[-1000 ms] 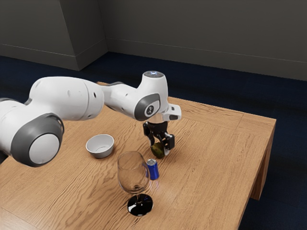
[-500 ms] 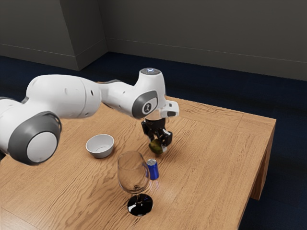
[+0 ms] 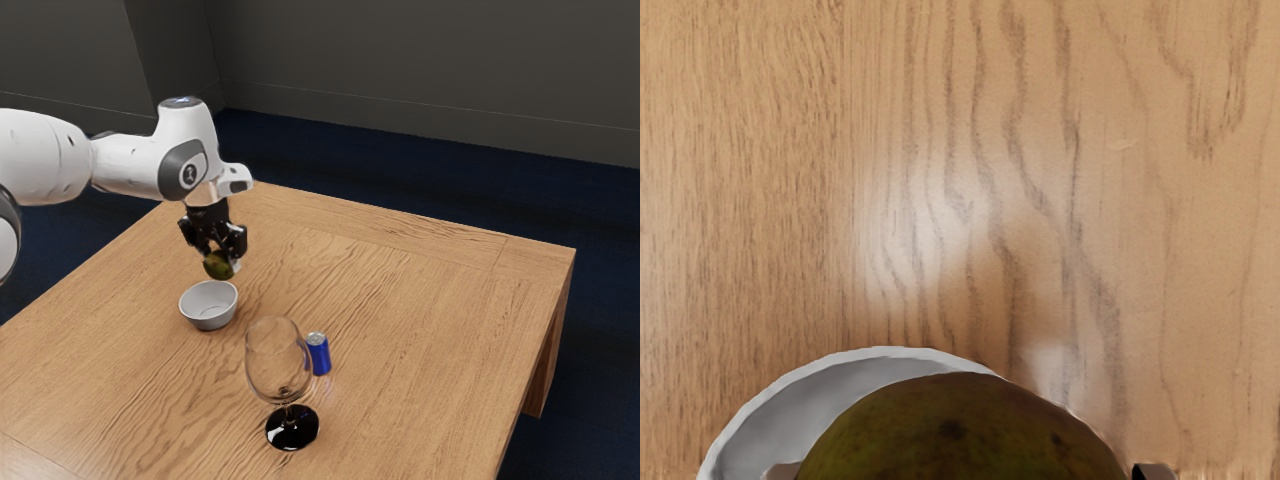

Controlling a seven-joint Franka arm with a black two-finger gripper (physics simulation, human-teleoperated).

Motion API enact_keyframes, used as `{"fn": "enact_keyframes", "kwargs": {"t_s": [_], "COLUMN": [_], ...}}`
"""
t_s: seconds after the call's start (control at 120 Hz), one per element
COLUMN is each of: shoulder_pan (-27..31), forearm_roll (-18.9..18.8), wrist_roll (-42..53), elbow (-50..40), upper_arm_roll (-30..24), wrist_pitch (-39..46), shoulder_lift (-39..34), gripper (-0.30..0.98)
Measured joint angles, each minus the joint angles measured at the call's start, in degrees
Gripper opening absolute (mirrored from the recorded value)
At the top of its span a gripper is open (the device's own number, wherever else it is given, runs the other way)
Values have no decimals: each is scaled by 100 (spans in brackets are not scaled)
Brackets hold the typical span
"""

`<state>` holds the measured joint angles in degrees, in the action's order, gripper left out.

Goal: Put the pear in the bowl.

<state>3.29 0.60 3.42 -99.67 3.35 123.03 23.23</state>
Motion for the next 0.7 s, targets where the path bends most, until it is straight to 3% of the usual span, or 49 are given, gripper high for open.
{"fn": "enact_keyframes", "kwargs": {"t_s": [0.308,0.575,0.7], "shoulder_pan": [-9,12,-1], "forearm_roll": [-6,58,91], "wrist_roll": [-47,-13,-2], "elbow": [-521,-504,-497], "upper_arm_roll": [-46,-50,-97], "wrist_pitch": [-16,-5,-21], "shoulder_lift": [-157,-140,-725], "gripper": [32,56,61]}}
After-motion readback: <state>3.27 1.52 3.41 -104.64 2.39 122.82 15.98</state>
